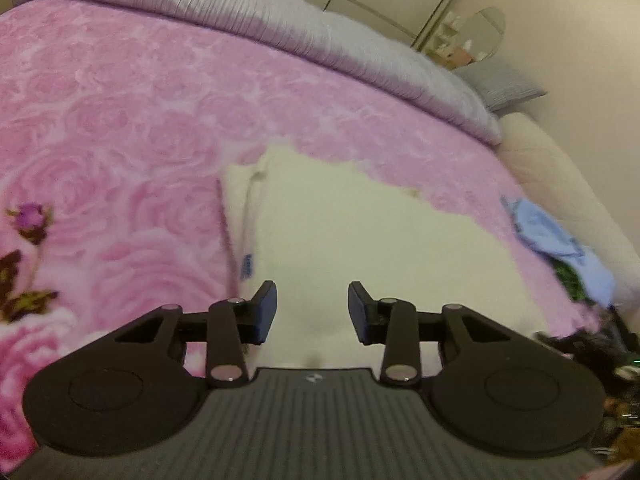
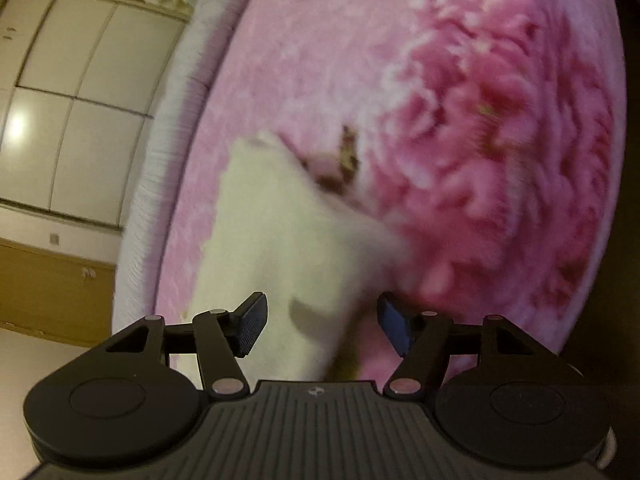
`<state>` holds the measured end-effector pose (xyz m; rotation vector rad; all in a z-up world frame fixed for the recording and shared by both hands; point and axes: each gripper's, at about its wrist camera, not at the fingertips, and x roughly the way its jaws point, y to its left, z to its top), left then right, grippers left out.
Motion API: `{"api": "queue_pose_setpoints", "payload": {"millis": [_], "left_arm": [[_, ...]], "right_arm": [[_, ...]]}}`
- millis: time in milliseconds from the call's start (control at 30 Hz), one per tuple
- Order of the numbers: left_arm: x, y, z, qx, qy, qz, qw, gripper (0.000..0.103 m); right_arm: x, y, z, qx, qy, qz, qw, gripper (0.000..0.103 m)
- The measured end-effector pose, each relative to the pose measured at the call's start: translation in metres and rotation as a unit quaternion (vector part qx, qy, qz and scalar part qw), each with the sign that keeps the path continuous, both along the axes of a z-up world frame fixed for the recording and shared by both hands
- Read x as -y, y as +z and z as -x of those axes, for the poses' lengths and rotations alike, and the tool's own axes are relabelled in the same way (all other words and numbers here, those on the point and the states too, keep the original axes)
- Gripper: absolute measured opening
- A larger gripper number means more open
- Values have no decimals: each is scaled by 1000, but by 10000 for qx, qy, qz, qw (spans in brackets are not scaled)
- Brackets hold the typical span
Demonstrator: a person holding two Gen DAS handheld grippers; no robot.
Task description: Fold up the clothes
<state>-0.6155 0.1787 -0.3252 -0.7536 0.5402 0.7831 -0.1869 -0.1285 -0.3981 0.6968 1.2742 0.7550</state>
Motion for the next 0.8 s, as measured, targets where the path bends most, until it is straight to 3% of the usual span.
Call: {"api": "queue_pose_setpoints", "payload": {"millis": [67, 200, 233, 267, 300, 400, 467, 500, 567, 600, 667, 733, 800], "left_arm": [[-6, -15, 0, -99, 151, 135, 9997, 16], [-9, -18, 14, 120, 236, 281, 9993, 14], [-10, -16, 17, 195, 244, 335, 9990, 14], [-11, -15, 20, 271, 253, 386, 9986, 14], [-12, -14, 24, 337, 259, 427, 9982, 14], [-14, -10, 34, 520, 372, 504, 9967, 15], [-15, -7, 43, 596, 498, 521, 9956, 17], [-14, -5, 50, 596, 575, 507, 9953, 17], [-13, -4, 62, 644, 699, 524, 9941, 17], [-13, -4, 69, 672, 766, 551, 9933, 17], [-13, -4, 82, 721, 904, 609, 9914, 17], [-13, -5, 94, 758, 1040, 677, 9894, 17], [-11, -6, 102, 821, 1139, 753, 9872, 17]], "right_arm": [[-6, -2, -1, -14, -93, -163, 9998, 66], [-18, -9, -5, 68, -235, -184, 9995, 56], [-20, -9, -5, 57, -251, -162, 9995, 50], [-22, -10, -5, 46, -268, -140, 9995, 27], [-24, -10, -4, 36, -284, -118, 9995, 19], [-42, 12, -3, 528, -109, 347, 9979, 15], [-63, 40, 9, 1458, 252, 873, 9851, 14], [-77, 57, 24, 2202, 526, 1104, 9678, 14], [-105, 87, 61, 3655, 1089, 1398, 9138, 14], [-119, 100, 84, 4342, 1370, 1453, 8784, 14], [-146, 108, 137, 5505, 2094, 1447, 7951, 14], [-166, 102, 185, 6135, 2847, 1300, 7250, 14], [-180, 86, 224, 6439, 3532, 1205, 6678, 15]]}}
